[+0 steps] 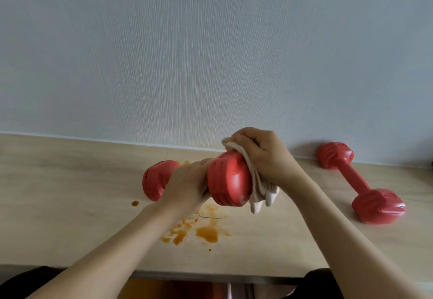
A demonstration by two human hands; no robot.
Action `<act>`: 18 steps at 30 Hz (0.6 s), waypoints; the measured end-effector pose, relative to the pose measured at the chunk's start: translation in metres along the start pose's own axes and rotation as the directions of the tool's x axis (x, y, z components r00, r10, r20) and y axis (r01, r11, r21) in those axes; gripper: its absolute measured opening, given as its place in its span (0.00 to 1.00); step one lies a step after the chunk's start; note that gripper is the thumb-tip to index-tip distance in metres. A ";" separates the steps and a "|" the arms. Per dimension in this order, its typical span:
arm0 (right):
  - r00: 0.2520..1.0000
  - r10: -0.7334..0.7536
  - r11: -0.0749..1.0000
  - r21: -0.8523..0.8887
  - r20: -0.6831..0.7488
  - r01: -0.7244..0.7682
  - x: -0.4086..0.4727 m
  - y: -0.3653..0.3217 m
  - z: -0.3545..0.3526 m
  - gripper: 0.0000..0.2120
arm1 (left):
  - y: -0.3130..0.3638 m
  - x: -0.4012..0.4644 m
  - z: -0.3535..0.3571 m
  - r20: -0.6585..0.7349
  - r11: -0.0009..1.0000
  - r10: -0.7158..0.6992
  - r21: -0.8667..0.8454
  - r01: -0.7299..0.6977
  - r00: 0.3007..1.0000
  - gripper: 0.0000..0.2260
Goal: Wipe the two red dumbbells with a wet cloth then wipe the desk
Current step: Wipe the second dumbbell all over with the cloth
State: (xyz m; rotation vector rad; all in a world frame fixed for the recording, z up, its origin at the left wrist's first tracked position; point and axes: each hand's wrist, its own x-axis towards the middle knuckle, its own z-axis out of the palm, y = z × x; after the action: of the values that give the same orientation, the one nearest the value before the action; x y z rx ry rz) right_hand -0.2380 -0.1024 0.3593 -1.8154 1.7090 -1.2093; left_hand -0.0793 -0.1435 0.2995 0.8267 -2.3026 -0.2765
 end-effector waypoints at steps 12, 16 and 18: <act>0.995 0.090 0.931 0.358 -0.038 -0.070 -0.009 0.007 0.003 0.14 | 0.007 0.008 0.002 -0.009 0.941 -0.315 -0.129 0.312 0.949 0.14; 0.996 0.061 0.907 0.420 -0.064 -0.028 -0.018 0.006 0.005 0.12 | 0.001 0.011 0.003 0.034 0.918 -0.361 -0.162 0.362 0.932 0.06; 0.996 0.039 0.910 0.415 -0.077 -0.003 -0.019 0.006 0.006 0.12 | 0.000 0.013 0.004 0.019 0.915 -0.372 -0.163 0.370 0.928 0.11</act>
State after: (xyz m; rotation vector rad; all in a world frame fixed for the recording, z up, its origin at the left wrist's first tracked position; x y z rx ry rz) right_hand -0.2350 -0.0871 0.3454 -1.5033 1.3711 -1.5224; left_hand -0.0897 -0.1517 0.3037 1.1734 -2.0635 -0.6176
